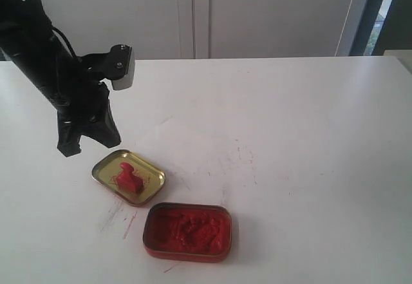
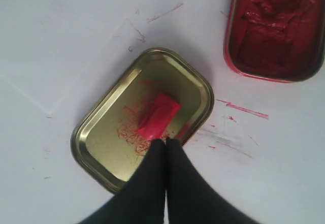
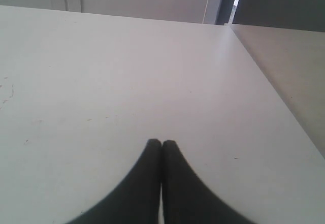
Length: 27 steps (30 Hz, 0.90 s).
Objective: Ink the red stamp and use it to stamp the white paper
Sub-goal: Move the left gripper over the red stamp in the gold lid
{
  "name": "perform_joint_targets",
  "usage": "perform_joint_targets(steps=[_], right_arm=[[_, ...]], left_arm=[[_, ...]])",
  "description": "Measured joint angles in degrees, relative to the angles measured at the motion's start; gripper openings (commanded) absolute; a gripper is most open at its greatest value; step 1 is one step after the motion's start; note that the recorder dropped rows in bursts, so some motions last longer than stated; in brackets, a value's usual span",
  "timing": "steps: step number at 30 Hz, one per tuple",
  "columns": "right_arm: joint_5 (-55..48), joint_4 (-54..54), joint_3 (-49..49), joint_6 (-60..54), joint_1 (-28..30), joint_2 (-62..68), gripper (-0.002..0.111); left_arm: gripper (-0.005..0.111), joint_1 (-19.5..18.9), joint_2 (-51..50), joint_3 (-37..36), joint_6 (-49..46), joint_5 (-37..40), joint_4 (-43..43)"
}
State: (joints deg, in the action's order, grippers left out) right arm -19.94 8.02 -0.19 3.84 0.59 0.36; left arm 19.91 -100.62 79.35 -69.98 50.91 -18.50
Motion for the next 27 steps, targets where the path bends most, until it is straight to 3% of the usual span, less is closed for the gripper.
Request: perform_joint_targets(steps=[9, 18, 27], right_arm=[[0.0, 0.0, 0.0, 0.0, 0.0, 0.0, 0.0], [0.0, 0.0, 0.0, 0.0, 0.0, 0.0, 0.0], [0.0, 0.0, 0.0, 0.0, 0.0, 0.0, 0.0]], left_arm=[[0.0, 0.9, -3.9, 4.7, -1.0, 5.0, 4.7], [0.0, 7.4, -4.1, 5.1, -2.1, 3.8, 14.5], [0.001, 8.6, -4.2, 5.1, -6.1, 1.4, 16.5]])
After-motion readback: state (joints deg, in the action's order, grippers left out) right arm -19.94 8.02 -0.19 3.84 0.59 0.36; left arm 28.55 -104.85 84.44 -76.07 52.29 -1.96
